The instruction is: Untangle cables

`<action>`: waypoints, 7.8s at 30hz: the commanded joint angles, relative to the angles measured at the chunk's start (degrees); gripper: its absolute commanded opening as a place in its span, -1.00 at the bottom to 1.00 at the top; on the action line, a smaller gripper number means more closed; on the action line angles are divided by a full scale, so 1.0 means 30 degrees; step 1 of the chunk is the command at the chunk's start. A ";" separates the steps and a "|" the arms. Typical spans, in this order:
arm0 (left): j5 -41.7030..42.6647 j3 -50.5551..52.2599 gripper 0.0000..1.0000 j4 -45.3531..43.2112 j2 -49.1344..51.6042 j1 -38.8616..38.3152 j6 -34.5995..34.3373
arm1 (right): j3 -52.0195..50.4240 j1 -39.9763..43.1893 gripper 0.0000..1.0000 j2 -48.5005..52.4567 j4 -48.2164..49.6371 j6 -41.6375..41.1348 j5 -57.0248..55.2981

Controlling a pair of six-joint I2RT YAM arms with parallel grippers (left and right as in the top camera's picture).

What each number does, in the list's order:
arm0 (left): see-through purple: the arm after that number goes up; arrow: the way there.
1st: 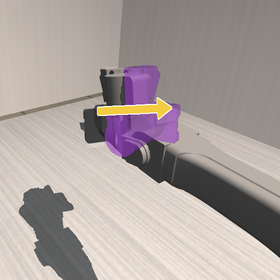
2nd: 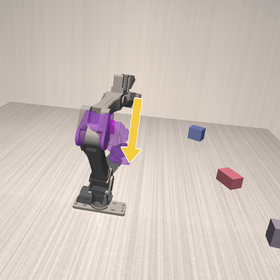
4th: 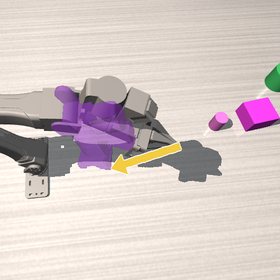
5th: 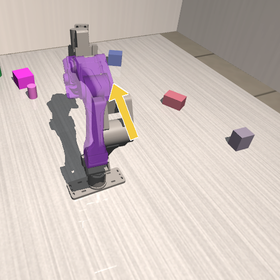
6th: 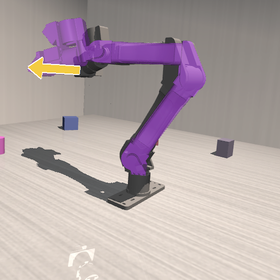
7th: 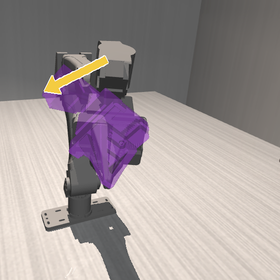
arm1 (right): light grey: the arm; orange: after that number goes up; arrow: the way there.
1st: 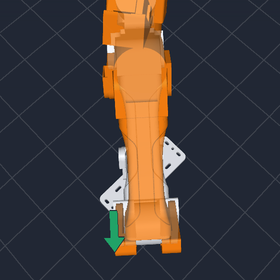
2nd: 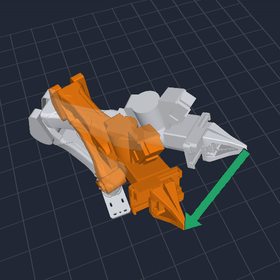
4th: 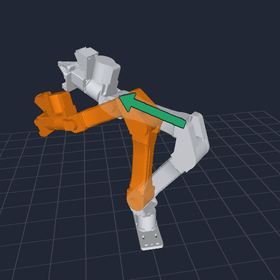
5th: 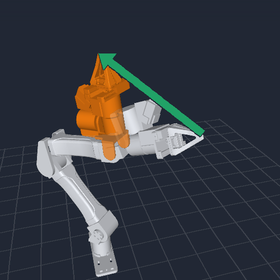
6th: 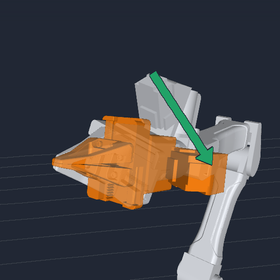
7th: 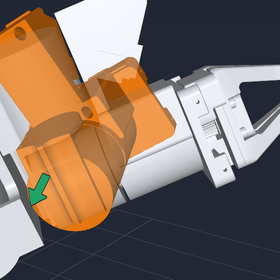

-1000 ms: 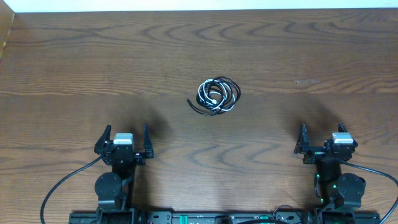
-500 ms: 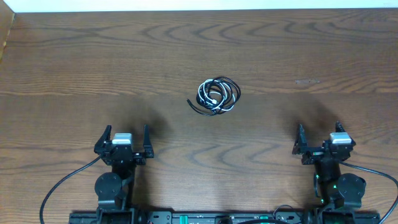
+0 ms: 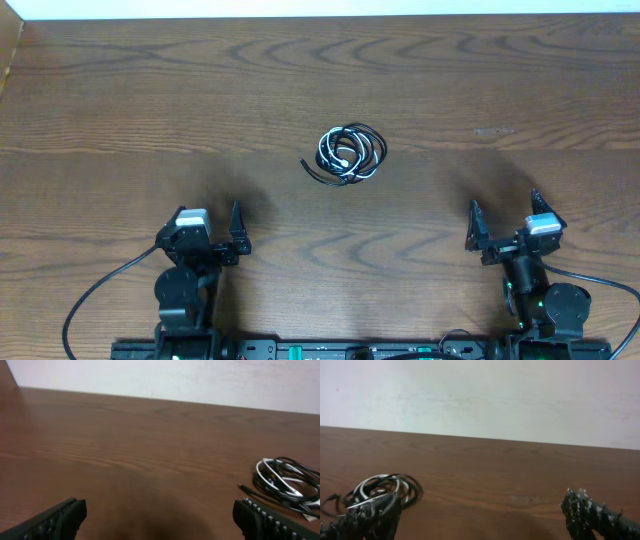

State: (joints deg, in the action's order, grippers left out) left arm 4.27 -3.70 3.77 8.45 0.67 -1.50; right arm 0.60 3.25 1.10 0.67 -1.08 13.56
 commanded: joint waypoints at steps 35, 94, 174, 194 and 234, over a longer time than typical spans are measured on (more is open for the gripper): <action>0.7701 -2.6826 0.98 1.5970 2.5908 -0.4269 0.0561 | 1.9482 0.0022 0.98 2.2411 -0.9151 0.1020 0.7045; 0.1668 -2.8283 -0.46 1.1395 3.8017 -0.8218 -1.0979 | 2.0742 0.0022 0.43 2.4640 -0.9406 -0.1049 0.7599; 1.6531 -2.8385 -0.85 -0.7701 2.7256 -0.5654 -1.9154 | 2.0742 -0.5515 0.14 3.0964 -0.2805 -0.3723 0.6615; -0.1464 -2.8385 -0.85 1.4185 2.7219 -0.5654 -0.9500 | 2.0742 -0.6011 -0.30 3.4483 -0.2688 -0.6929 0.3905; -0.6921 -2.9973 -0.85 1.3763 1.7602 -0.5654 -0.7439 | 2.0771 -0.8830 -0.16 3.4490 0.1304 -0.8495 0.5705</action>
State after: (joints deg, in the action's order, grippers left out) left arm -16.80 -93.30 45.15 60.75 -16.53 -24.97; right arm 62.02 -21.32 104.53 4.36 -23.73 32.03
